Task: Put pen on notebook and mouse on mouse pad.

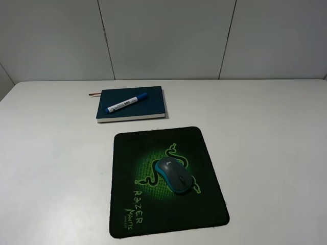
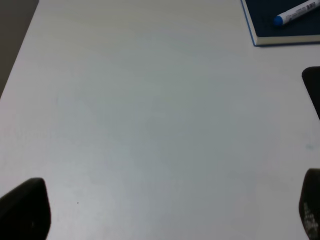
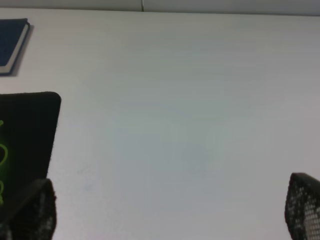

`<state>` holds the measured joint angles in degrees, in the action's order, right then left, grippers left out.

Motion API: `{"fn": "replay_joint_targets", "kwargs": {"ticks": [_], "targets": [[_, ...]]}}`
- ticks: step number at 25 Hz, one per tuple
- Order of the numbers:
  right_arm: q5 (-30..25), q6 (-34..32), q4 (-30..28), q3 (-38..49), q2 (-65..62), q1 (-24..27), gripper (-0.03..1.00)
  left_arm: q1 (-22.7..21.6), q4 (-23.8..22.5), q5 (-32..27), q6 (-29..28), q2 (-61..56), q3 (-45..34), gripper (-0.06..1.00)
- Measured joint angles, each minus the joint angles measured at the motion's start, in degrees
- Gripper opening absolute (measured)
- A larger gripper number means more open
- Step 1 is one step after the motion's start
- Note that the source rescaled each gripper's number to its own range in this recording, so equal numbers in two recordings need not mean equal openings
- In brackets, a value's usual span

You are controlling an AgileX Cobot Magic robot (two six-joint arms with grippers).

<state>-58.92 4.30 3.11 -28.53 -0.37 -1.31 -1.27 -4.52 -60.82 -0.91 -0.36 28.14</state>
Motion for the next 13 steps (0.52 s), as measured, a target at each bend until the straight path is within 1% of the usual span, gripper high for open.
{"fn": "replay_joint_targets", "kwargs": {"ticks": [13], "targets": [[0.0,0.0,0.18,0.0,0.0,0.0,1.0,0.0,-0.18,0.0,0.0,0.0,0.0,1.0]]}}
